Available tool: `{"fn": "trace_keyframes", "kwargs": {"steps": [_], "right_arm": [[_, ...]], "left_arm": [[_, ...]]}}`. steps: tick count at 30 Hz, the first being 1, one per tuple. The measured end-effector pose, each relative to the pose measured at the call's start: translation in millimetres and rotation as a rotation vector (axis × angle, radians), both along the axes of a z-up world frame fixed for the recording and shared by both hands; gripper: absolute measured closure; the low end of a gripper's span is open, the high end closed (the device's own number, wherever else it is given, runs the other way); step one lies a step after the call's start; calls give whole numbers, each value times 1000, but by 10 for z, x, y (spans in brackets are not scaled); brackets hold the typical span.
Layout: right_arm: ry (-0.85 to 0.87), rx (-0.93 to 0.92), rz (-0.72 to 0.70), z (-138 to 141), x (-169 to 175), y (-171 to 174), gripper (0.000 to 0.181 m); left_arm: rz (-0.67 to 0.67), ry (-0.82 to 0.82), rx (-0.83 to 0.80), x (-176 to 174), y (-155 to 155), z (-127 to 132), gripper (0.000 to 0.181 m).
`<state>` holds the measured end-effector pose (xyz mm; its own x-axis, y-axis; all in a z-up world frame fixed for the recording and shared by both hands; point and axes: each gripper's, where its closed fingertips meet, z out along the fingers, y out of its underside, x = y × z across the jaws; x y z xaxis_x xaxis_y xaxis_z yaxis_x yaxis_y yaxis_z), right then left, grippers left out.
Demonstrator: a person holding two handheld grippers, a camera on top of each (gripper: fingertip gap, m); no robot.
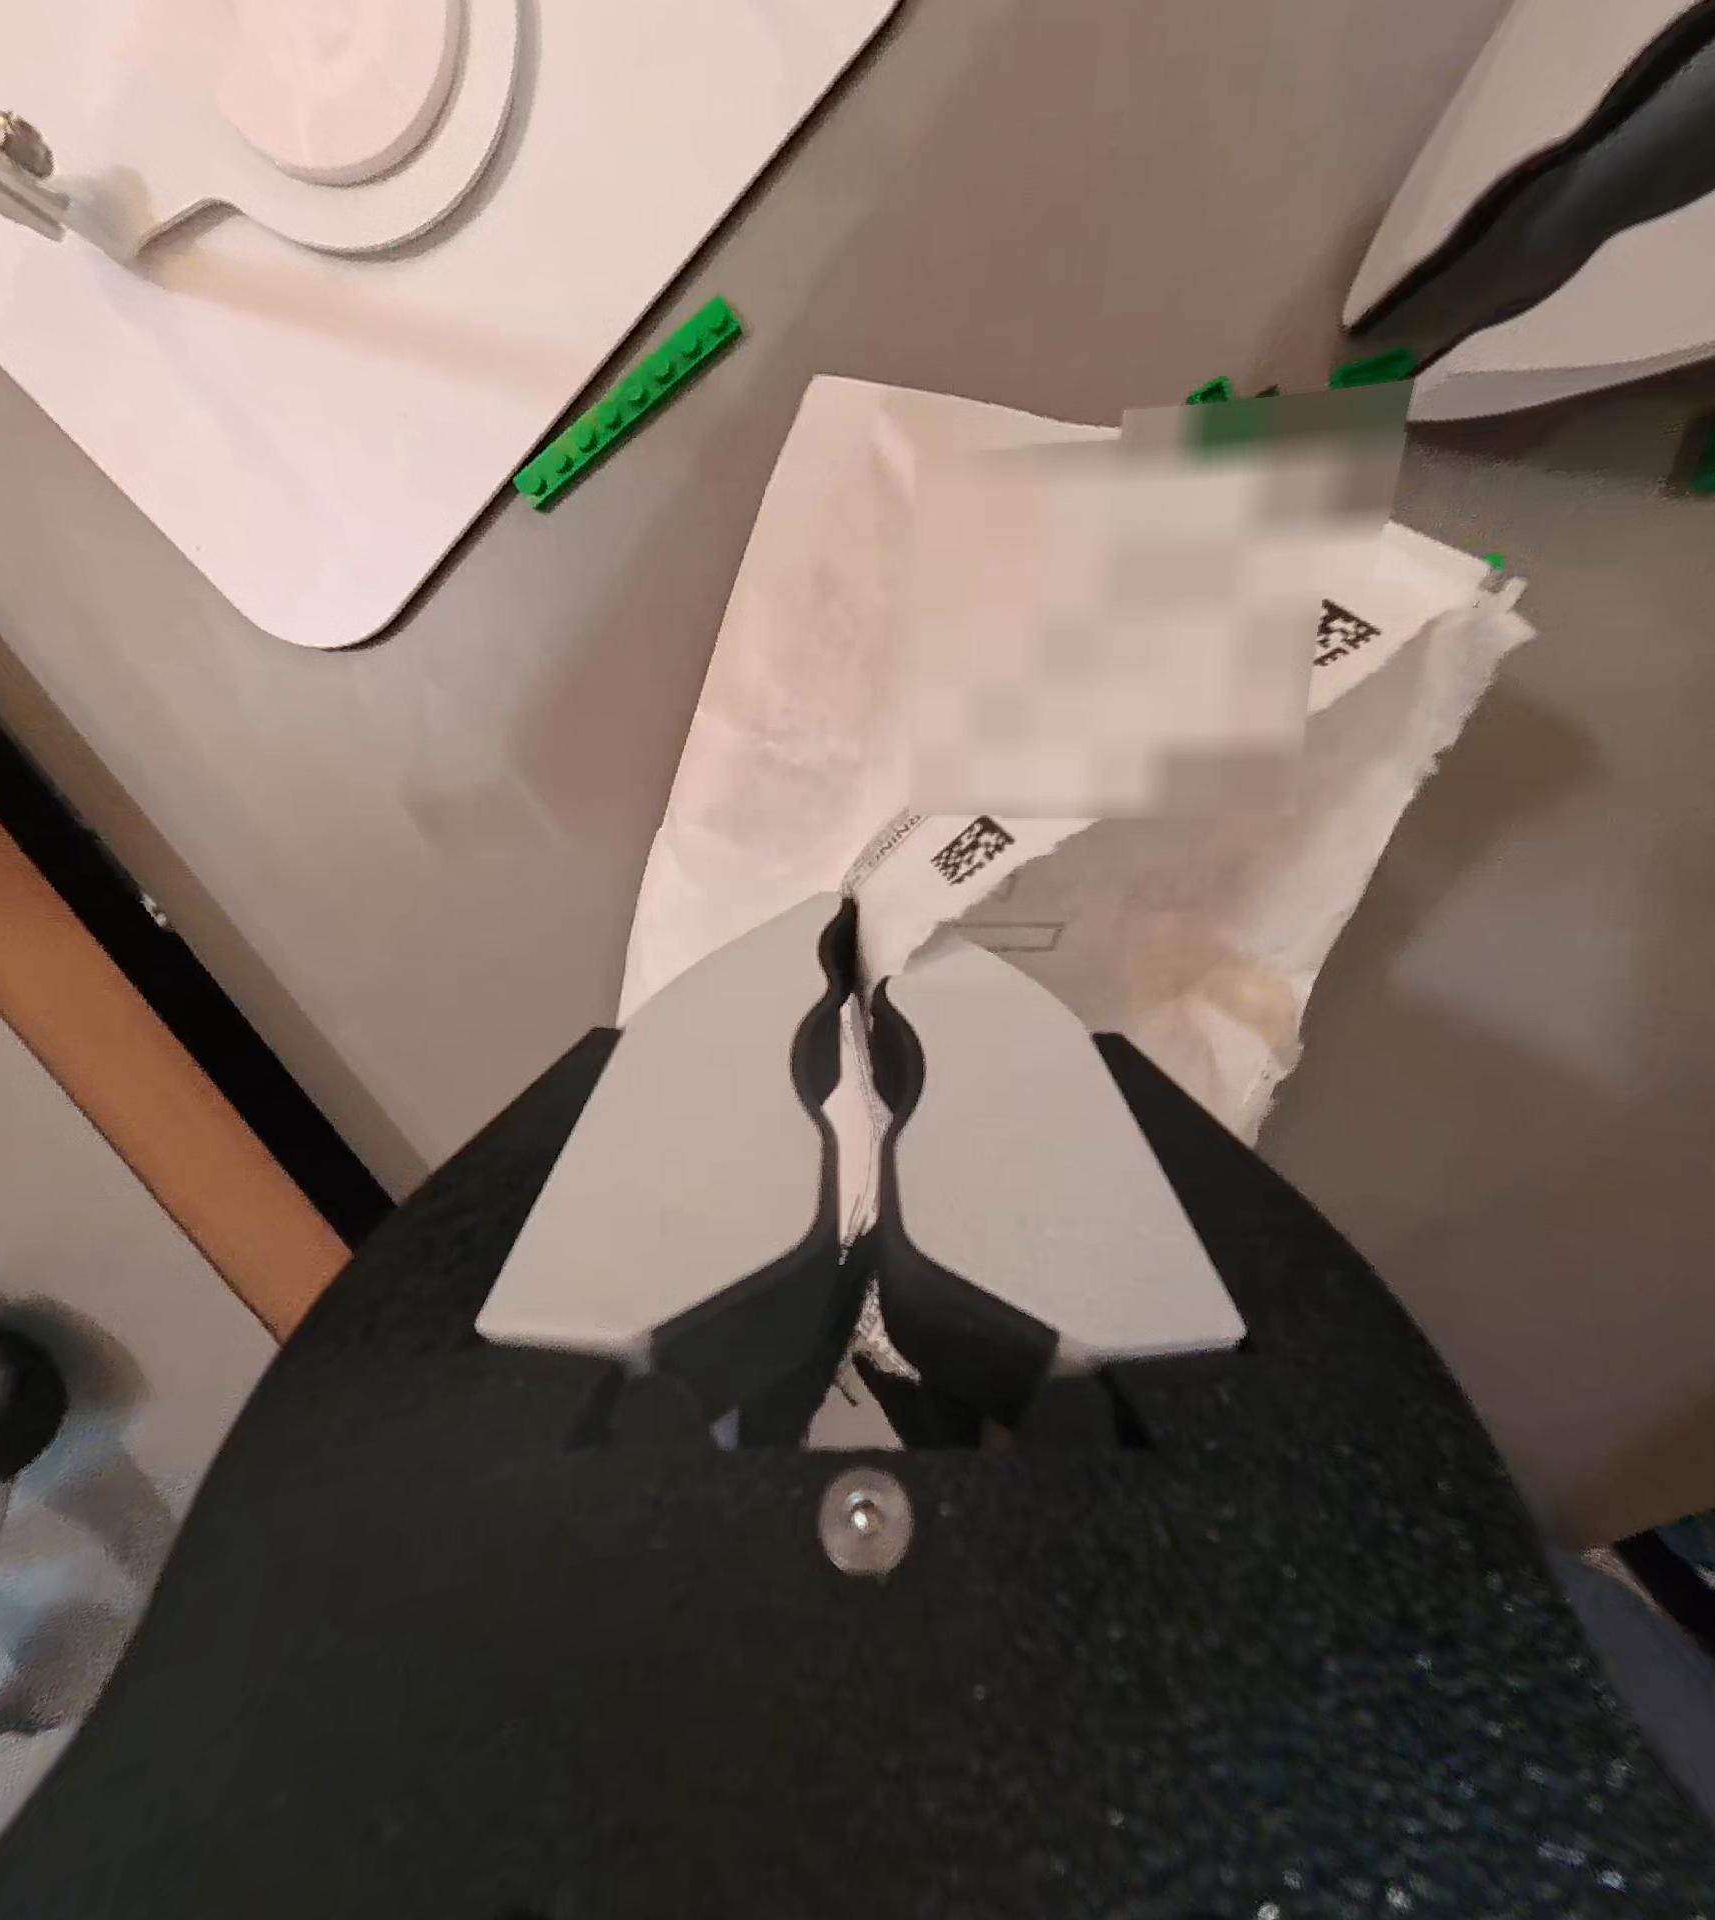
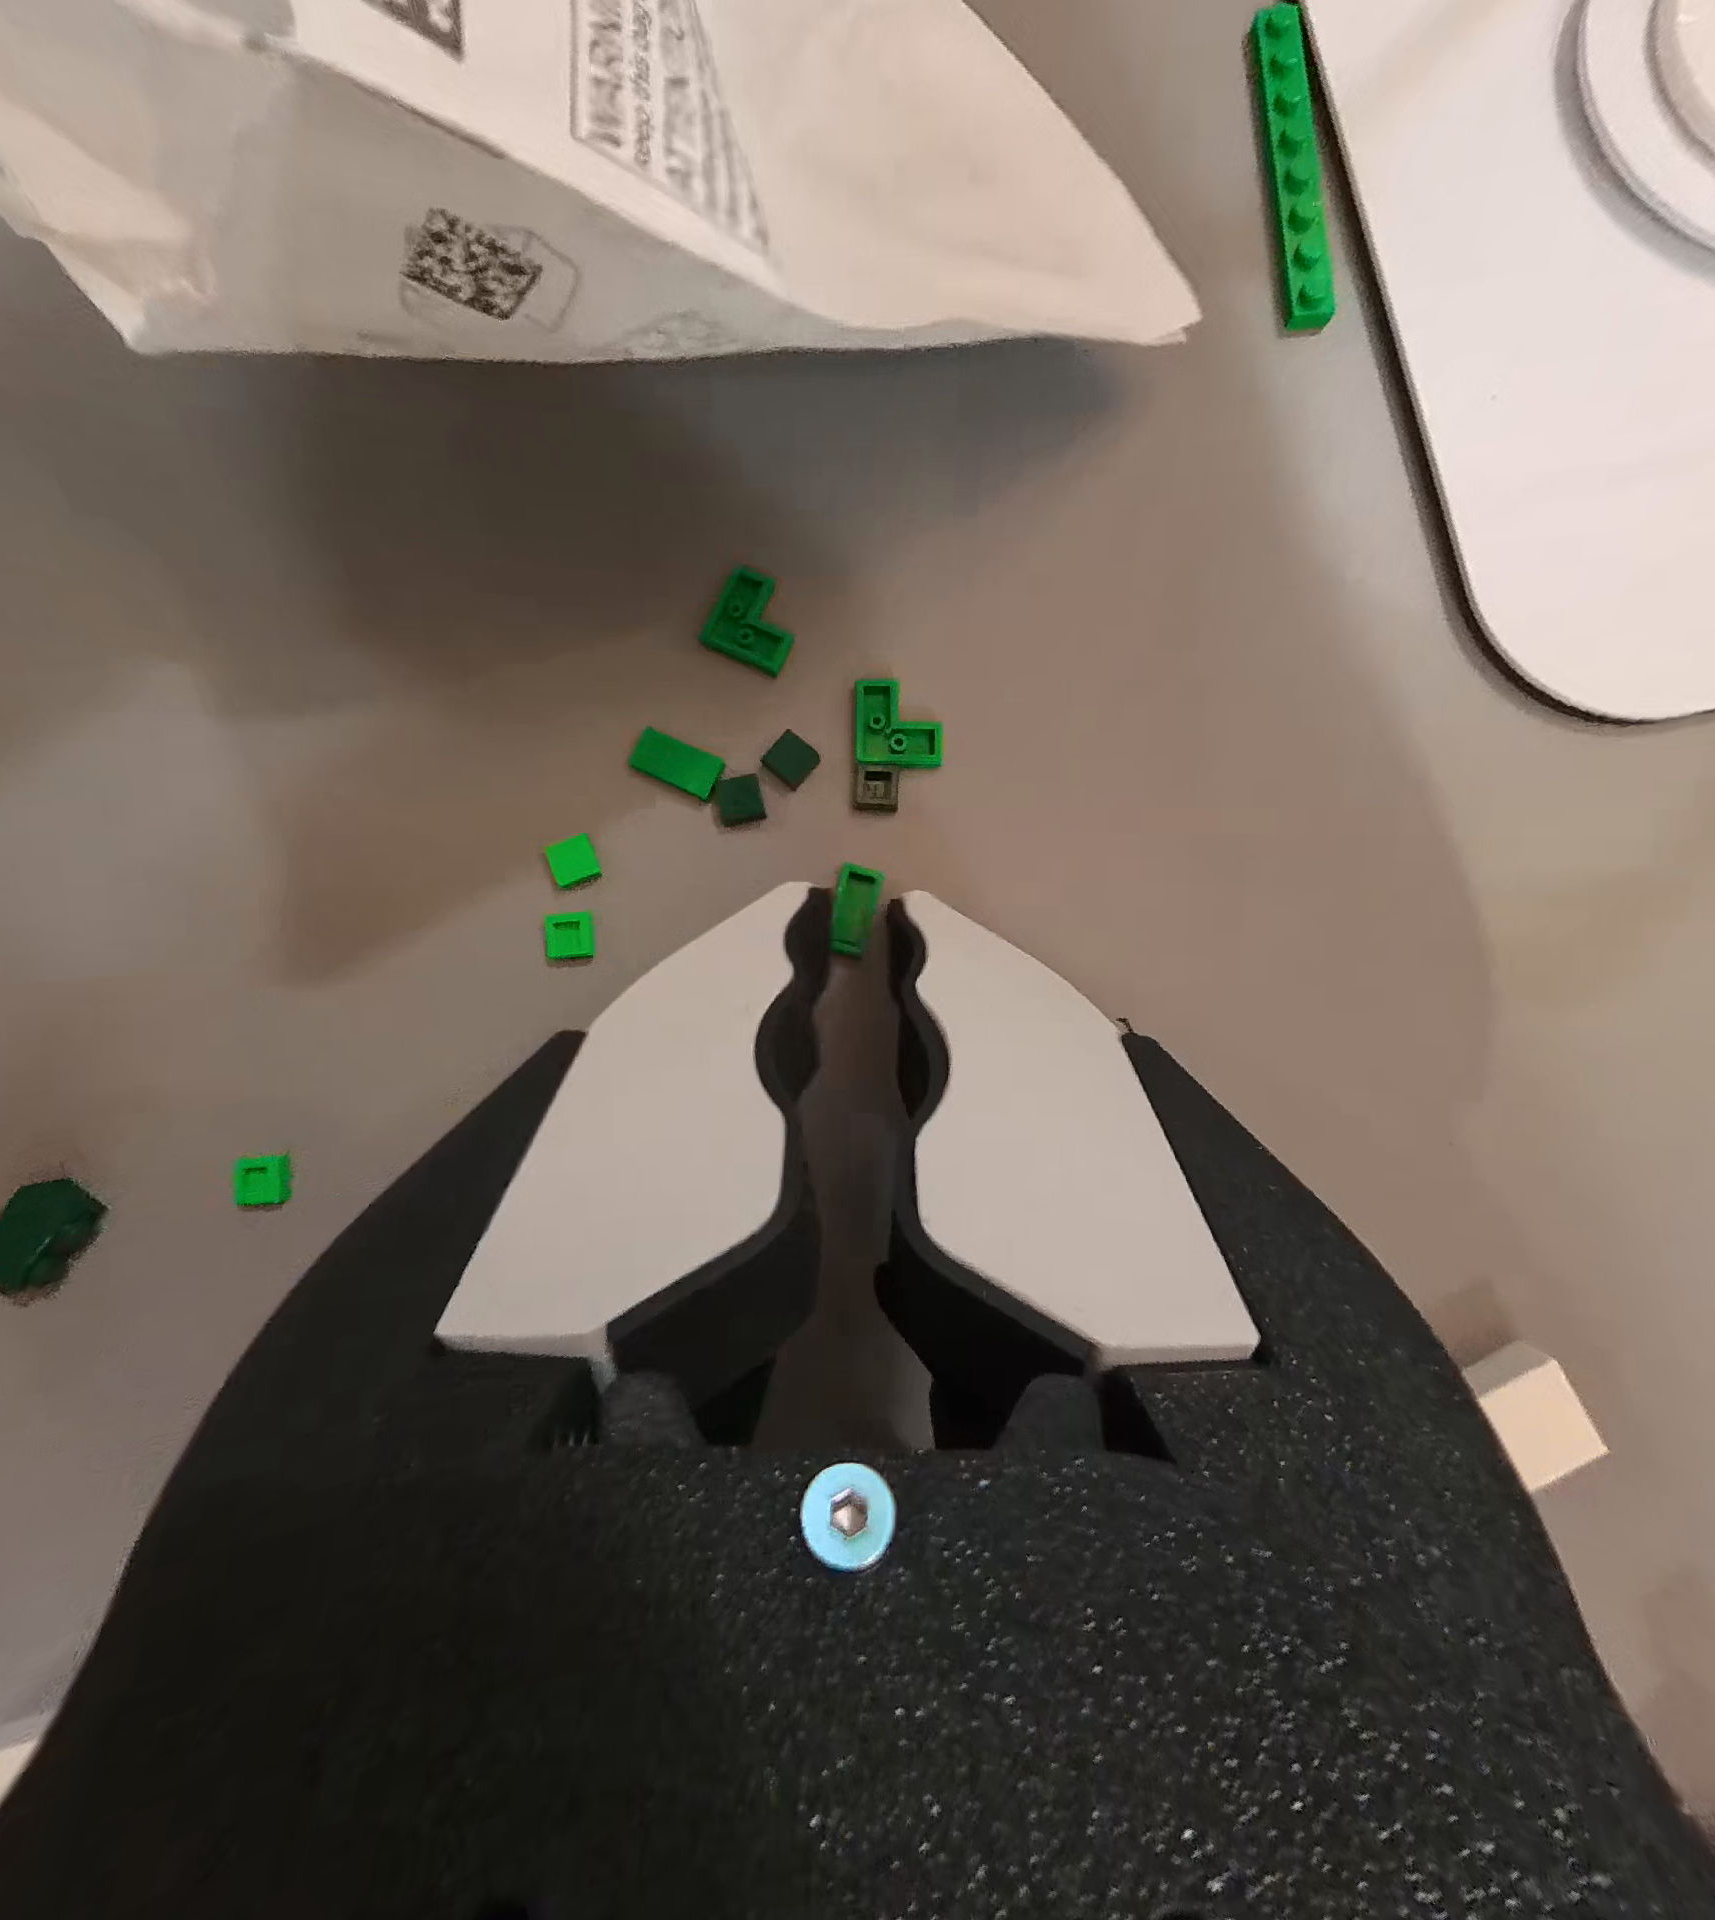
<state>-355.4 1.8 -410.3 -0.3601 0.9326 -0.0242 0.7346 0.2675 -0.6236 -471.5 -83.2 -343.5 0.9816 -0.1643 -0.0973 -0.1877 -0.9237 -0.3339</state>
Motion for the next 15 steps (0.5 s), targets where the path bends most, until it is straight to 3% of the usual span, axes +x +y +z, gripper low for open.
{"fn": "trace_keyframes", "kwargs": {"steps": [6,12,15], "right_arm": [[15,42,10,29,13,-8,176],[250,39,39,689,-174,-257,181],[227,109,36,691,-193,-235,180]], "left_arm": [[80,-10,9,-35,50,-6,181],[71,22,4,-19,115,-19,181],[63,33,-1,-28,114,-29,181]]}}
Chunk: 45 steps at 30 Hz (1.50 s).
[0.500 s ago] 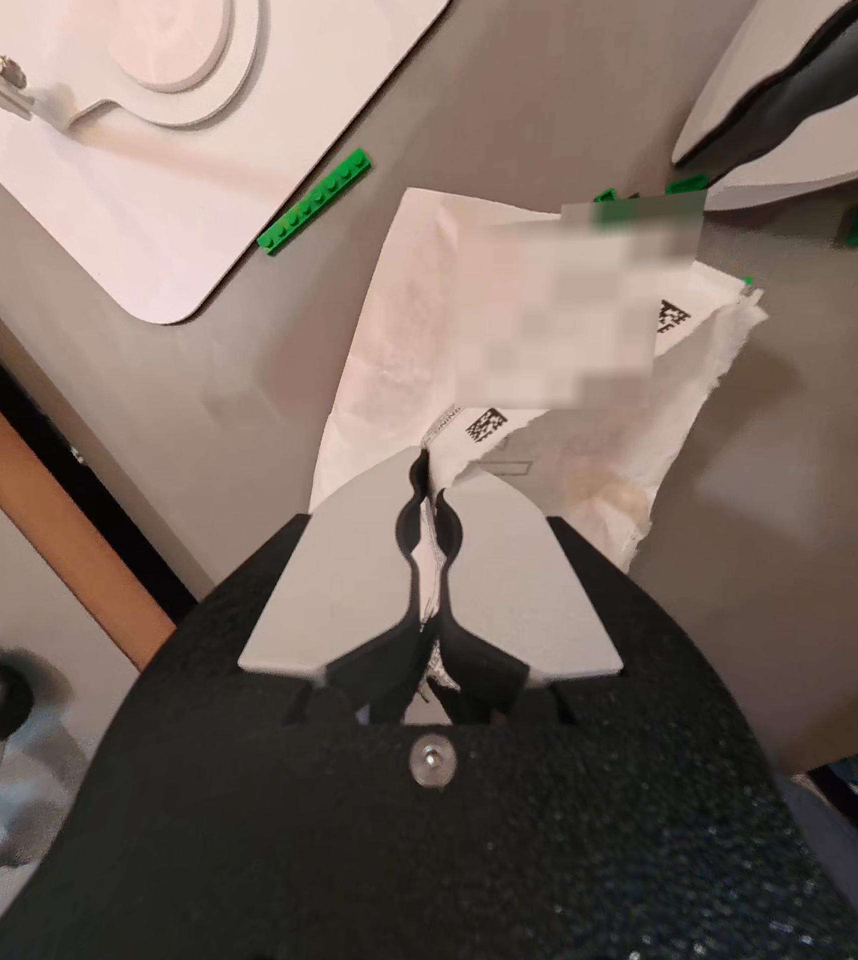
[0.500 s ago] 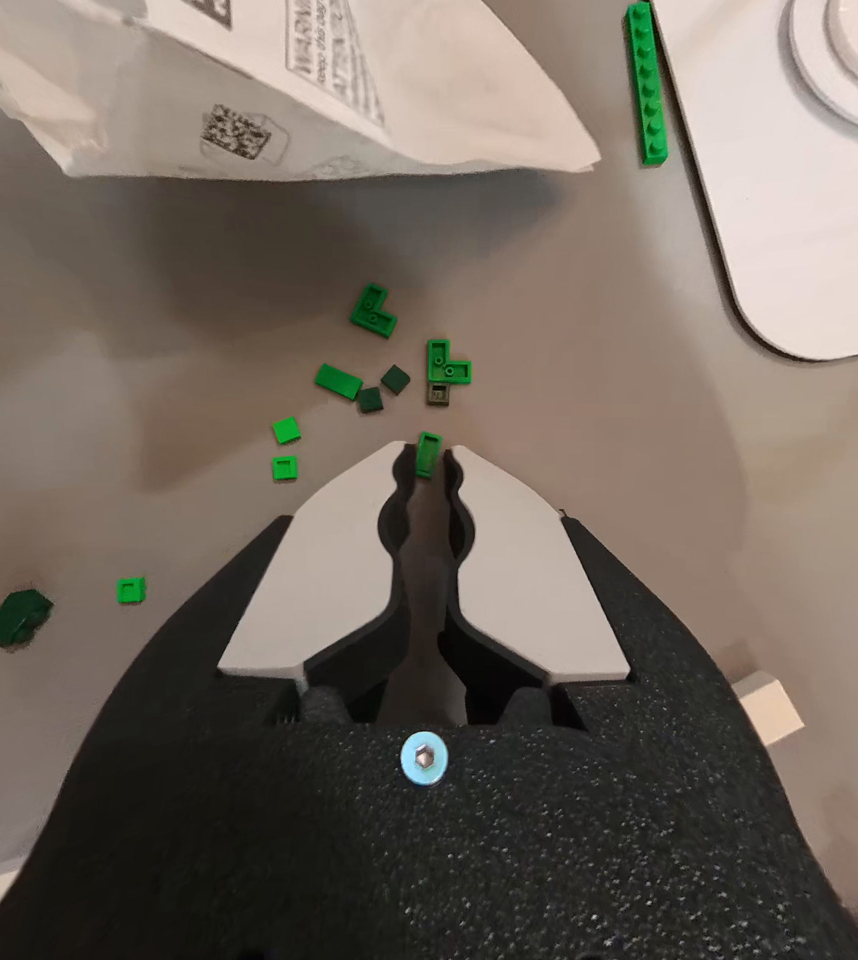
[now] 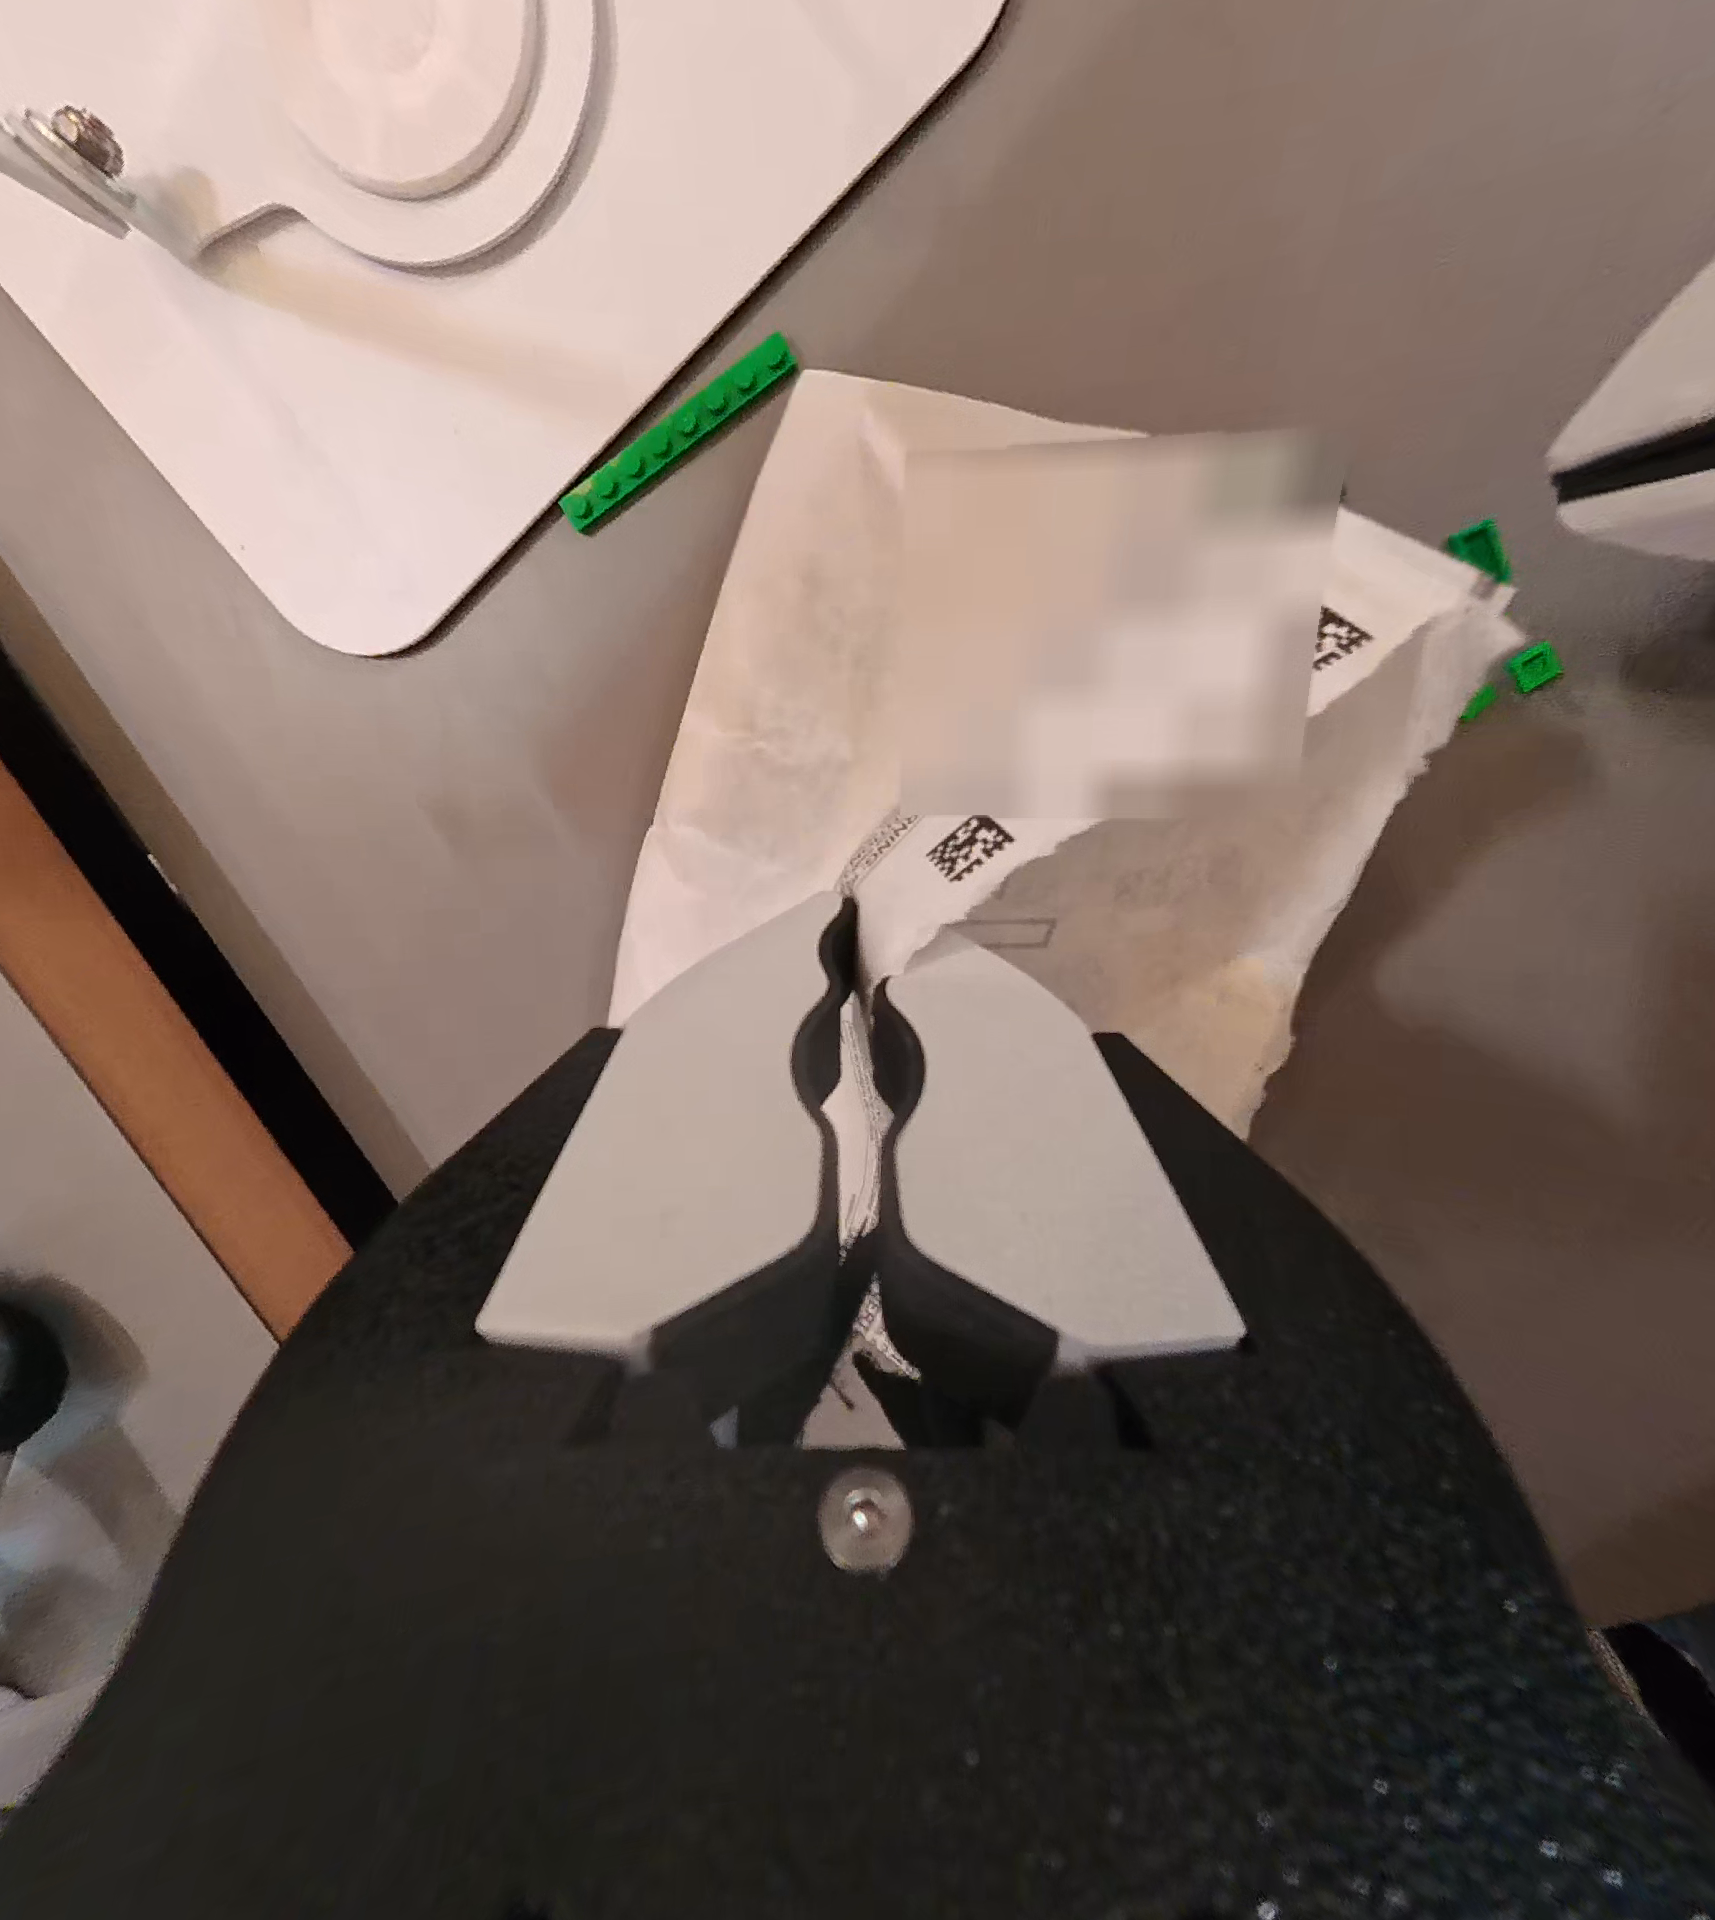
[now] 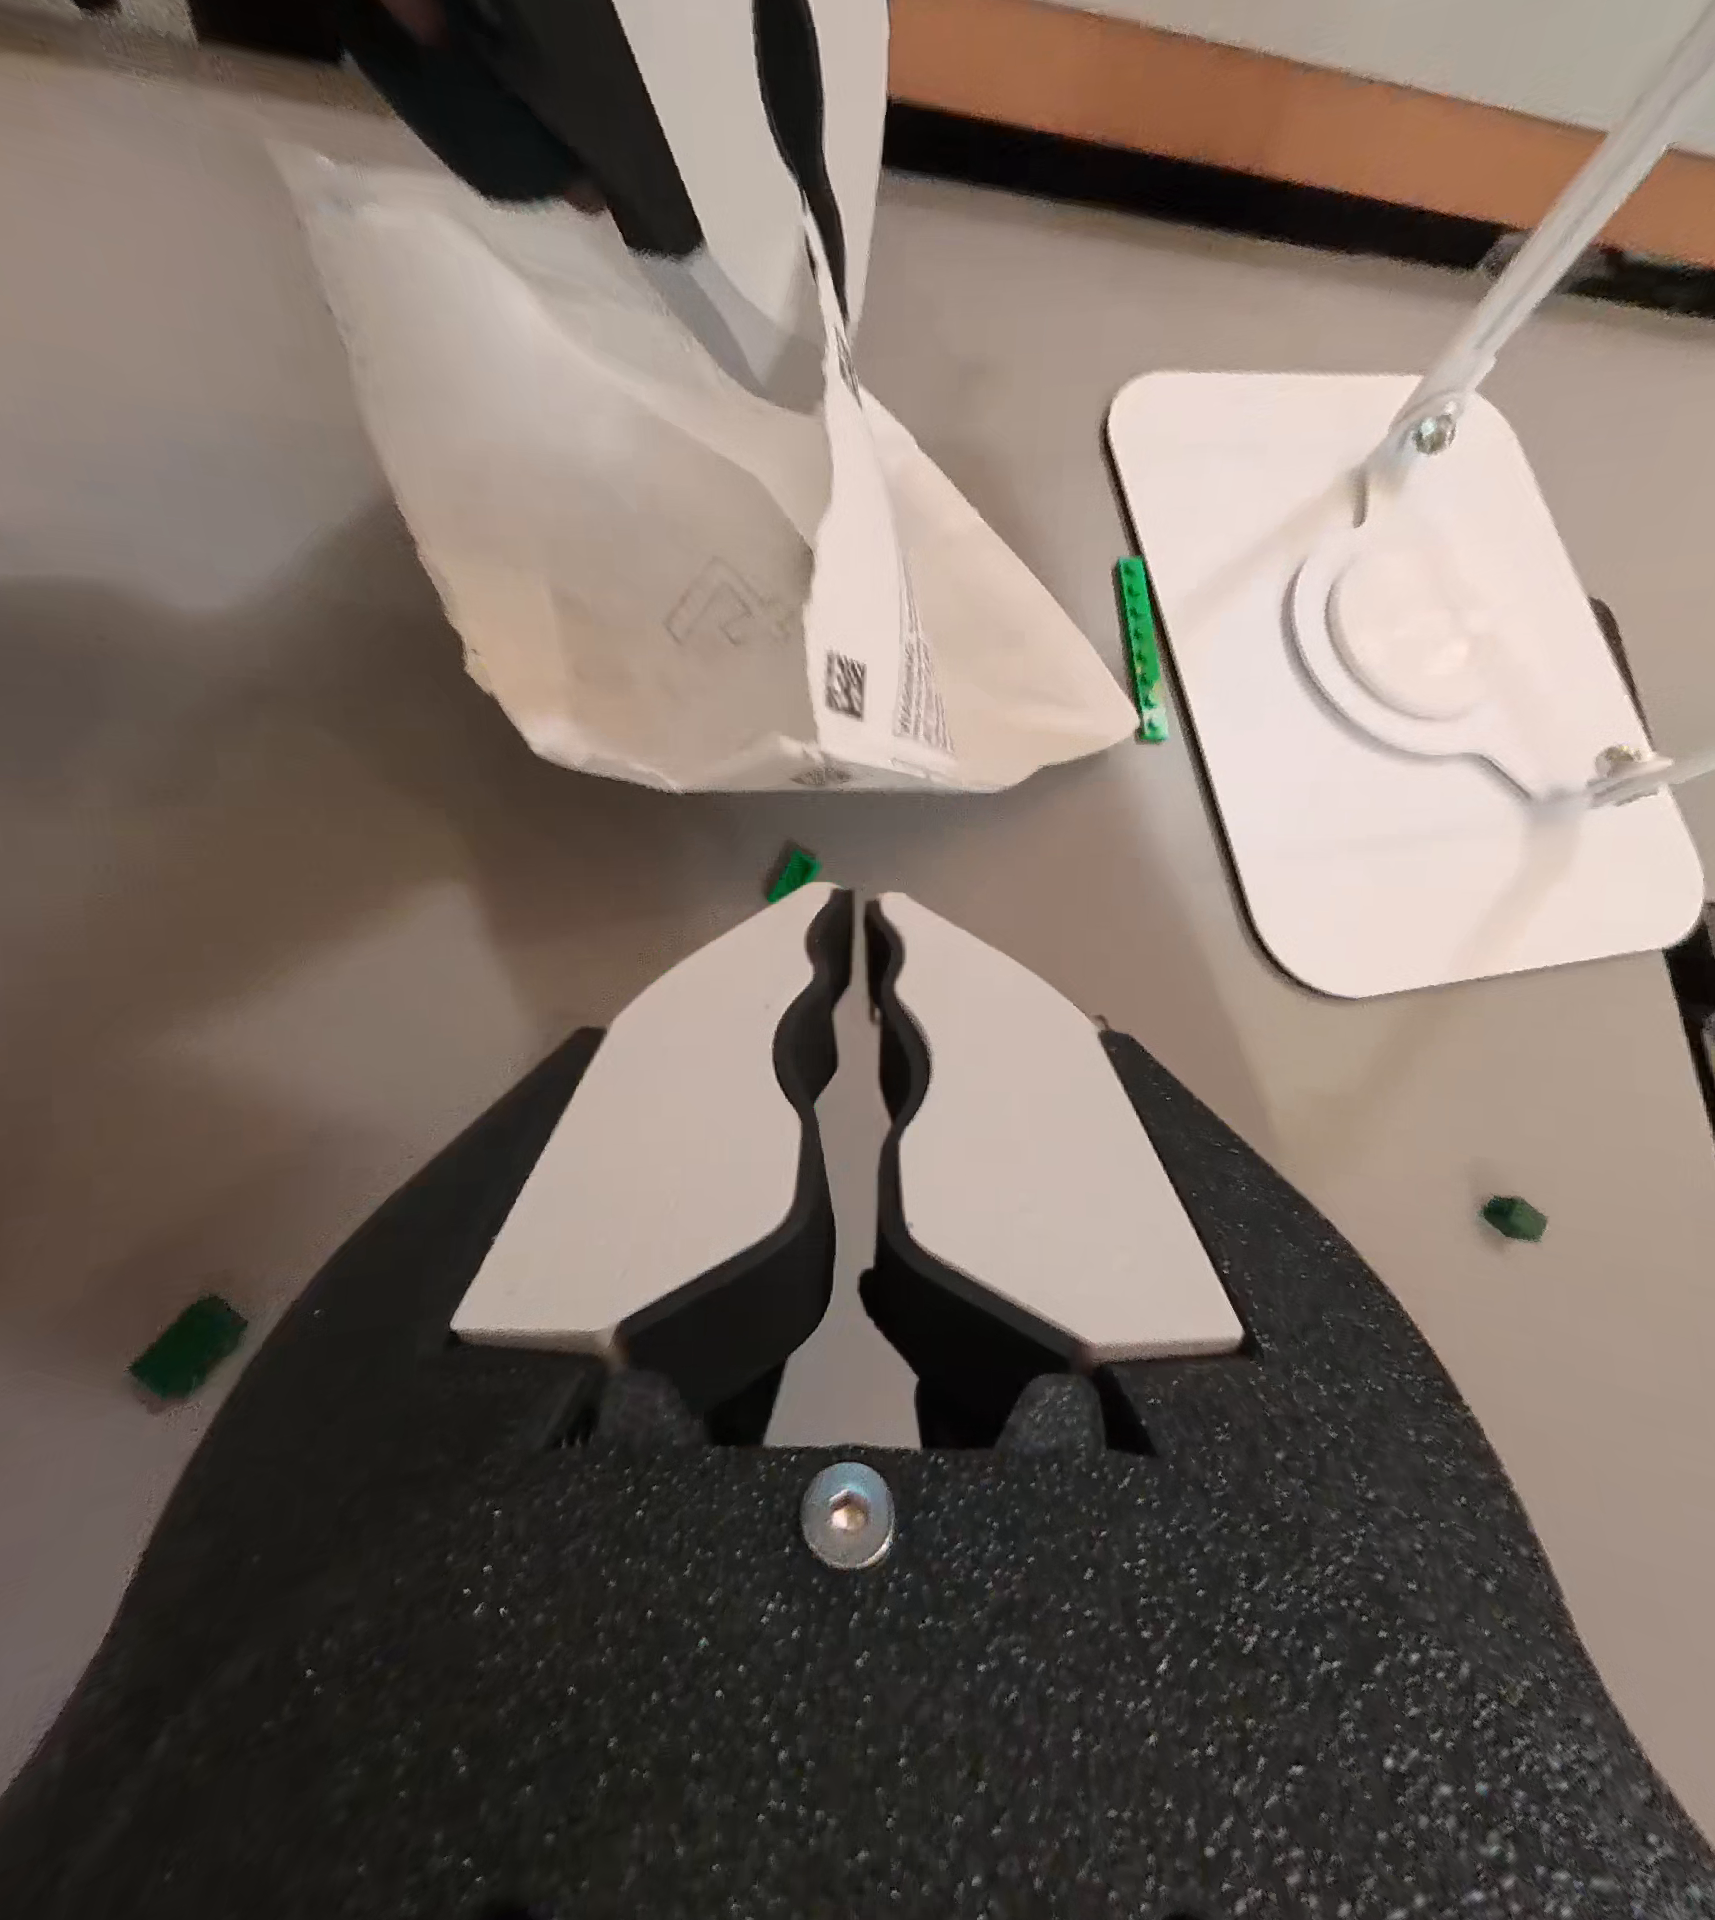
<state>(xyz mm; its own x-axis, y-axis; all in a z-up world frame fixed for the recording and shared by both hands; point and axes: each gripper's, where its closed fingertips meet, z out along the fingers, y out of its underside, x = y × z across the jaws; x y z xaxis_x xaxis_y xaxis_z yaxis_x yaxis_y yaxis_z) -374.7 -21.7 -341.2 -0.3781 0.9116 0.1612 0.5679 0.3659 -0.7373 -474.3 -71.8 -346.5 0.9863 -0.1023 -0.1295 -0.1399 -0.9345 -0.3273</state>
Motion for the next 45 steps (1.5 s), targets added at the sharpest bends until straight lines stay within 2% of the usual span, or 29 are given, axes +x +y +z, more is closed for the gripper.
{"fn": "trace_keyframes", "kwargs": {"steps": [5,7,16,22,28,31,34,36,42,45], "right_arm": [[-194,-126,-9,-408,214,-19,161],[-223,-102,-15,-526,270,1,155],[-229,-79,-2,-694,324,28,156],[-213,-63,1,-696,307,49,166],[-186,-57,2,-662,303,24,166],[-105,-107,16,-437,246,-105,166],[18,-185,72,-129,94,-413,166],[68,-183,107,-49,-28,-623,166],[79,-19,49,-231,-293,-678,166],[89,3,42,-262,-316,-675,153]], "left_arm": [[-19,-5,-13,-10,-38,-14,181],[-29,-23,-26,20,-52,-38,181],[-26,-80,-53,59,-92,-106,181],[-23,-129,-37,114,-68,-124,181],[-37,-143,-43,153,-51,-148,181],[-36,-144,-45,157,-47,-152,181],[-34,-148,-44,166,-36,-153,181],[-35,-149,-47,175,-30,-158,181],[-35,-145,-48,181,-37,-150,181],[-35,-148,-48,184,-31,-156,181]]}}
